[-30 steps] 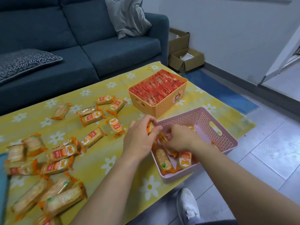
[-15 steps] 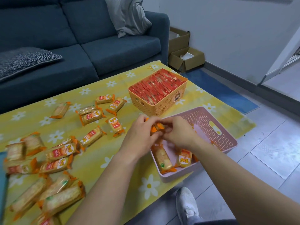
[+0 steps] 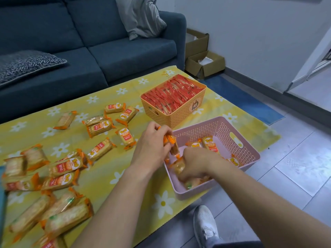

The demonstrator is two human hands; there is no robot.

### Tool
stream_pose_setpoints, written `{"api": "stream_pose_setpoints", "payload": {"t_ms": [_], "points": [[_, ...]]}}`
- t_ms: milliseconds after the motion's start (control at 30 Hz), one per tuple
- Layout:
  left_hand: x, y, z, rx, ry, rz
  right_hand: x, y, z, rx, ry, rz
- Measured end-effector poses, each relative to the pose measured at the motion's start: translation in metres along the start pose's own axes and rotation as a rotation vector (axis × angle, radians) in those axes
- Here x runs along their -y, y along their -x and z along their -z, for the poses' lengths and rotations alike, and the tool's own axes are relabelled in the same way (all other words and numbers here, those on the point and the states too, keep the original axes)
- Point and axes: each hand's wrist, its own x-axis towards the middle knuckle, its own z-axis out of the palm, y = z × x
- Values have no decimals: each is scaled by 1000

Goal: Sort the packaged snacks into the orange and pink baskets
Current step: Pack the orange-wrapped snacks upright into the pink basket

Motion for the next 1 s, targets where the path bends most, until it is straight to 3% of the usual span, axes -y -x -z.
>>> {"api": "stream_pose_setpoints", "payload": {"t_ms": [67,200,333,400,500,667,767,833,1000], "points": [[0,1,0,16,-33,16,-14,3,13,-40,-142,-21],[-2,4,1,34,-173,42,-28,-4,17,-390,-447,-84],[-6,5,6,150,-194,86,-24,-23,7,-509,-511,-129],[-8,5,8,159,-204,80,-20,-25,6,-481,-476,-126],[-10,4,7,48,-191,-8,-15,-25,4,-419,-483,-49],[-15,3,-9,88,-184,-89,-33,-15,12,-290,-511,35],[-15,2,-14,46,-205,-75,-49,-3,20,-327,-89,-107],[-15,1,-15,38,-214,-73,-49,3,17,-220,138,-181],[-15,-2,-17,50,-198,-56,-47,6,14,45,136,-118]]}}
